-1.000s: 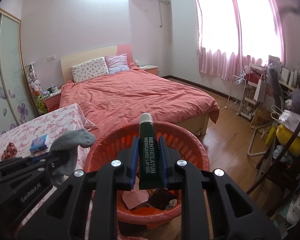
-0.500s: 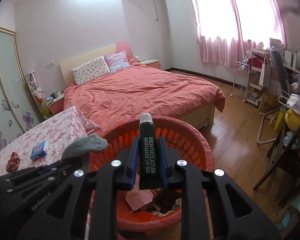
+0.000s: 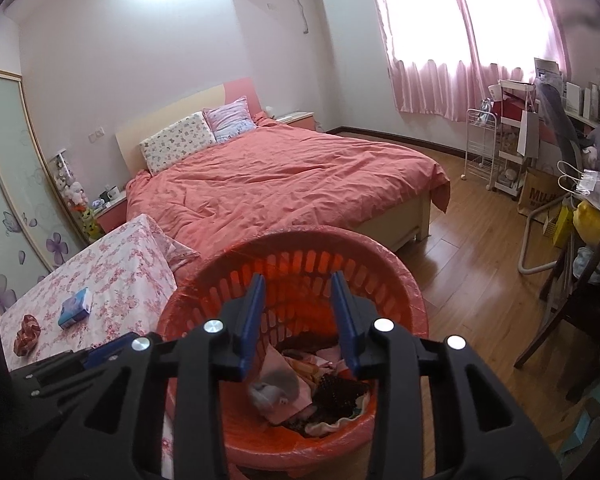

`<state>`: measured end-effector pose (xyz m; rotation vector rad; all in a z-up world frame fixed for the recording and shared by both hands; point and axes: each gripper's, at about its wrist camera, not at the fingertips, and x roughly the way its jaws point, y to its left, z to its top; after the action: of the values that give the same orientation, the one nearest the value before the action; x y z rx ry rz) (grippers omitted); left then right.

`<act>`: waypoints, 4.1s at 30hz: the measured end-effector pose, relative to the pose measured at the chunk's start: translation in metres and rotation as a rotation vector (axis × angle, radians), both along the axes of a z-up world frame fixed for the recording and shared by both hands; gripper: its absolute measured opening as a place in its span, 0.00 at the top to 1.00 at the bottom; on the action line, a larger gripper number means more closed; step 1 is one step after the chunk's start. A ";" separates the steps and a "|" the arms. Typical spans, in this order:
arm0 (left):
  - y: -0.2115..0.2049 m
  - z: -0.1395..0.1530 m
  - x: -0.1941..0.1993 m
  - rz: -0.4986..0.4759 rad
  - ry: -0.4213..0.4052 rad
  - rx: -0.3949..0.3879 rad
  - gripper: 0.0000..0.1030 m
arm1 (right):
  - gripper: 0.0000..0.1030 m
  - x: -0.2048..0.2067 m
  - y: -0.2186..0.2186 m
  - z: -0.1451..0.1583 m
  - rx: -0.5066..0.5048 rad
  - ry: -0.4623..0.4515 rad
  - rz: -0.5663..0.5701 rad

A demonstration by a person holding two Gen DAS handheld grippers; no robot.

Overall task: Collect trash
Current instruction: 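Open both tools to drop the sock and lip gel into the basket, then grasp the checked scrunchie with the left tool while the right tool grasps the blue tissue pack, then carry the scrunchie and tissue pack over the orange basket with both tools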

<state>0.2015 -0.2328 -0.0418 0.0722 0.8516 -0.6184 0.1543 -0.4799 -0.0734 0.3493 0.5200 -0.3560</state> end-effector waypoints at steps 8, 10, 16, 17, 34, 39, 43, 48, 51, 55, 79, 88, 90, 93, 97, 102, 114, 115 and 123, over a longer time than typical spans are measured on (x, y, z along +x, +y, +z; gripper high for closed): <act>0.033 0.008 0.004 0.077 -0.042 0.031 0.62 | 0.65 0.004 0.017 0.003 -0.032 0.015 0.031; 0.052 0.009 0.007 0.112 -0.052 0.046 0.62 | 0.65 0.007 0.025 0.004 -0.037 0.020 0.049; 0.117 0.008 0.022 0.254 -0.071 0.100 0.54 | 0.60 0.018 0.055 0.006 -0.055 0.033 0.103; 0.136 0.008 0.027 0.295 -0.067 0.106 0.53 | 0.60 0.020 0.062 0.006 -0.058 0.035 0.117; 0.330 0.003 0.107 0.705 0.025 0.091 0.49 | 0.55 0.057 0.163 0.012 -0.131 0.079 0.310; 0.331 -0.011 0.118 0.669 0.075 0.070 0.54 | 0.55 0.066 0.182 0.012 -0.150 0.095 0.341; 0.333 -0.021 0.125 0.656 0.108 0.050 0.77 | 0.55 0.073 0.196 0.012 -0.167 0.109 0.365; 0.342 -0.016 0.120 0.662 0.089 0.051 0.87 | 0.53 0.085 0.213 0.010 -0.156 0.125 0.401; 0.352 -0.007 0.109 0.681 0.047 0.072 0.87 | 0.52 0.096 0.227 0.007 -0.150 0.139 0.426; 0.370 0.006 0.096 0.697 0.012 0.076 0.87 | 0.48 0.113 0.249 0.001 -0.127 0.157 0.459; 0.386 0.010 0.084 0.656 0.000 0.042 0.87 | 0.13 0.230 0.308 -0.039 -0.133 0.353 0.431; 0.376 0.013 0.078 0.639 -0.002 0.037 0.87 | 0.30 0.205 0.296 -0.028 -0.154 0.303 0.445; 0.372 0.014 0.076 0.634 -0.004 0.034 0.87 | 0.30 0.191 0.293 -0.021 -0.164 0.276 0.442; 0.362 0.019 0.072 0.622 -0.010 0.030 0.87 | 0.30 0.167 0.287 -0.008 -0.178 0.236 0.436; 0.345 0.027 0.062 0.594 -0.027 0.027 0.87 | 0.30 0.137 0.279 0.010 -0.179 0.192 0.421; 0.323 0.038 0.051 0.556 -0.051 0.024 0.87 | 0.30 0.105 0.270 0.028 -0.188 0.148 0.407; 0.275 0.046 0.030 0.478 -0.073 0.029 0.87 | 0.30 0.049 0.243 0.046 -0.209 0.086 0.347; 0.272 0.046 0.029 0.472 -0.074 0.031 0.87 | 0.30 0.045 0.239 0.047 -0.210 0.083 0.339; 0.248 0.049 0.022 0.429 -0.084 0.038 0.87 | 0.30 0.029 0.216 0.048 -0.189 0.069 0.293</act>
<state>0.2237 0.0148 0.0069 -0.0501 0.7668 -0.1957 0.1837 -0.2638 -0.0251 0.0753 0.5909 -0.1316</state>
